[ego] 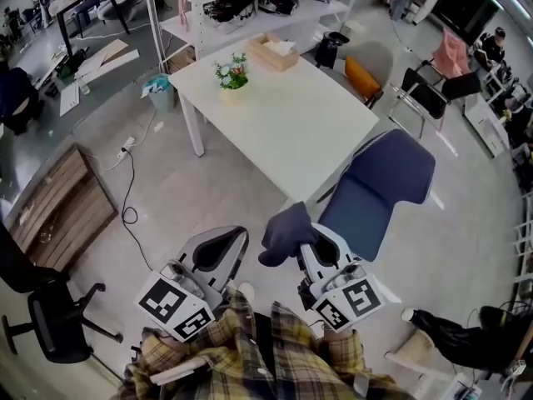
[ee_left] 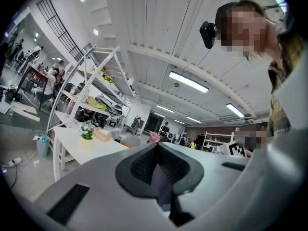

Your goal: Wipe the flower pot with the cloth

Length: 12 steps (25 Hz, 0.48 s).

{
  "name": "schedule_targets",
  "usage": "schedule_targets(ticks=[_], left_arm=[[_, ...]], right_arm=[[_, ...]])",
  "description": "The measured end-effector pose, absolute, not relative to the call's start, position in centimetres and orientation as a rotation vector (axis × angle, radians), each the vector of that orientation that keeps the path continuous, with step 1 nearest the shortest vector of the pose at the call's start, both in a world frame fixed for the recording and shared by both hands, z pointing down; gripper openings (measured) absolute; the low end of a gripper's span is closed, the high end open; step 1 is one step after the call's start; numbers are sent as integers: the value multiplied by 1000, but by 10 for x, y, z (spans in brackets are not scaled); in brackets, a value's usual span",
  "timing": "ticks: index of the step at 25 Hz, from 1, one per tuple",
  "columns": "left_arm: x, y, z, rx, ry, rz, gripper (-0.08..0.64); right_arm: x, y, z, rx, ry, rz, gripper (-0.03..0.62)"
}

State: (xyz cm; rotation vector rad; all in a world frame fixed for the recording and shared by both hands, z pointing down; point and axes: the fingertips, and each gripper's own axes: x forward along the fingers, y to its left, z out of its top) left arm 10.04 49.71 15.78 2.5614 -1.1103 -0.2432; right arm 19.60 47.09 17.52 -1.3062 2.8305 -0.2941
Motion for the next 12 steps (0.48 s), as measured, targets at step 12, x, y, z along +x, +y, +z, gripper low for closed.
schedule_targets(ticks=[12], left_arm=[[60, 421, 176, 2546, -1118, -249, 8]], right_arm=[[156, 398, 189, -1287, 2862, -280, 23]])
